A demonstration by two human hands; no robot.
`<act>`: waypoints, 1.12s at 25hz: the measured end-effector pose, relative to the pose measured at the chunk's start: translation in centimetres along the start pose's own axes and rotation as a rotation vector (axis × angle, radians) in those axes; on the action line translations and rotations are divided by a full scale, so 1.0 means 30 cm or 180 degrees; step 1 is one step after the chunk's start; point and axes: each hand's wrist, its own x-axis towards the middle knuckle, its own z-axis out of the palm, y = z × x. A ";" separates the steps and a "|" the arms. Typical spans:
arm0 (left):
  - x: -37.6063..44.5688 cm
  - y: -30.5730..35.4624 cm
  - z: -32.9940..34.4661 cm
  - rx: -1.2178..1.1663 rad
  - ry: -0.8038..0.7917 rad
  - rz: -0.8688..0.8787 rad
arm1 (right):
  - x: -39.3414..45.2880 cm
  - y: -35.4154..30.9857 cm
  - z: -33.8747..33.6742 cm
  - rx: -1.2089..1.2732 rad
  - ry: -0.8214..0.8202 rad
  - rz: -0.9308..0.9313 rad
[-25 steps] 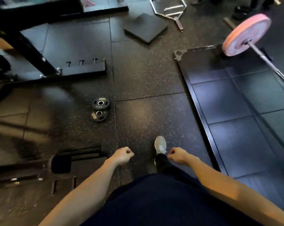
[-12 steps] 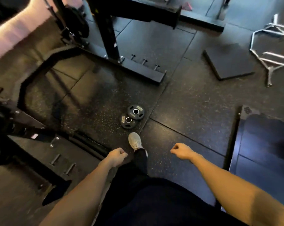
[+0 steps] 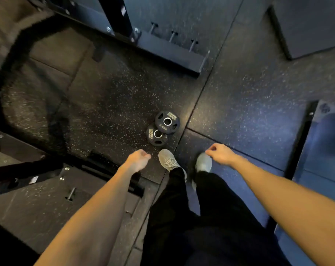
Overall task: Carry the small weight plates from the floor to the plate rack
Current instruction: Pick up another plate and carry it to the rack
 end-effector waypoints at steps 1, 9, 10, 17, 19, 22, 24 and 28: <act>0.100 0.029 -0.029 -0.0034 -0.0010 -0.0042 | 0.101 -0.029 0.004 0.0064 -0.0018 0.0013; 1.051 0.146 0.012 0.0257 0.0294 0.0048 | 1.096 -0.047 0.286 0.0445 -0.0233 0.0291; 1.184 0.152 0.039 0.0334 0.0391 0.0117 | 1.233 -0.032 0.341 0.0538 -0.0241 0.0353; 1.900 0.212 0.175 0.0403 0.0795 0.0352 | 1.909 0.080 0.607 0.1779 -0.0326 0.0999; 2.015 0.235 0.203 0.0285 0.0763 0.0264 | 1.996 0.089 0.658 0.2329 -0.0610 0.1212; 2.109 0.251 0.234 0.0416 0.0803 0.0185 | 2.066 0.082 0.712 0.2978 -0.0624 0.1207; 2.101 0.243 0.240 0.0578 0.0870 0.0166 | 2.061 0.081 0.725 0.2994 -0.0558 0.1195; 1.915 0.180 0.271 0.0200 0.0547 -0.0122 | 1.899 0.092 0.633 0.2472 -0.0481 0.1204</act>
